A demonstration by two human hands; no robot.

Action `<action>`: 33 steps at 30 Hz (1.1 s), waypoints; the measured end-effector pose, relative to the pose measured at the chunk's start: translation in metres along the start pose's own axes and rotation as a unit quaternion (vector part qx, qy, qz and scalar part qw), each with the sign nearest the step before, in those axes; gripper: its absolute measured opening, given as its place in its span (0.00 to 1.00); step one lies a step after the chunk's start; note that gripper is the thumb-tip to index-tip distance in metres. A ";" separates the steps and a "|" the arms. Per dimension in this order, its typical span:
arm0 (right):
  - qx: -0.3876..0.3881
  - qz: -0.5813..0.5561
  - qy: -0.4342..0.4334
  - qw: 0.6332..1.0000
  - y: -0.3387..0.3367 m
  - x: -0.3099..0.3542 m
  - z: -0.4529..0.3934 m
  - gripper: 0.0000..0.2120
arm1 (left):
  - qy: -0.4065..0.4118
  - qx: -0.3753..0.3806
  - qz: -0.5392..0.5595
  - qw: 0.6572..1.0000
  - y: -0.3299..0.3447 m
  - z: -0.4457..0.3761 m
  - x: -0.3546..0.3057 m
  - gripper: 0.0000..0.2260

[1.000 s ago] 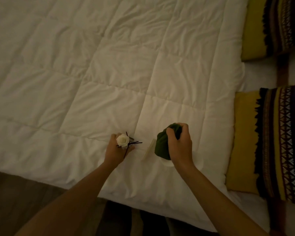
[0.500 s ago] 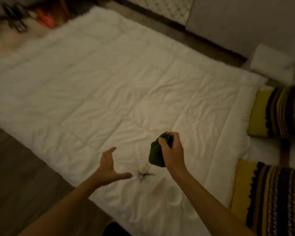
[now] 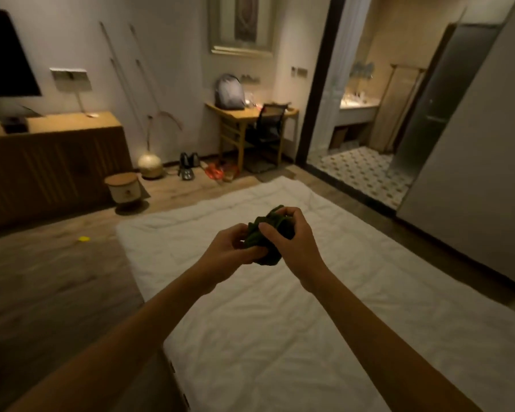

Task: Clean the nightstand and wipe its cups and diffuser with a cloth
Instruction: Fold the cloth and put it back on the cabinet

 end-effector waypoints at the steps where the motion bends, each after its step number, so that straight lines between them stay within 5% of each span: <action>1: 0.017 0.003 -0.014 1.000 0.022 0.014 -0.009 0.18 | 0.015 -0.013 0.003 1.000 -0.027 -0.001 -0.008 0.15; 8: 0.101 0.002 -0.097 0.990 0.179 0.080 -0.048 0.27 | 0.069 -0.144 -0.048 0.986 -0.213 0.006 -0.038 0.15; 17: 0.237 0.020 -0.126 0.963 0.364 0.093 -0.106 0.32 | 0.067 -0.301 0.030 0.951 -0.407 -0.002 -0.017 0.10; 27: 0.191 0.061 -0.201 0.959 0.572 0.080 -0.278 0.07 | 0.033 -0.383 -0.023 0.923 -0.635 -0.113 0.023 0.04; 33: 0.311 0.097 -0.247 0.913 0.710 0.082 -0.354 0.30 | -0.015 -0.436 0.030 0.899 -0.775 -0.181 0.051 0.03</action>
Point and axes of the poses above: each hand's wrist, its own z-axis away from the middle knuckle, its own y-axis out of the palm, x = y × z, the point moved 10 cm from there along -z, towards the middle knuckle, and after that the axes turned 4 degrees about -x, right-handed, at the moved point
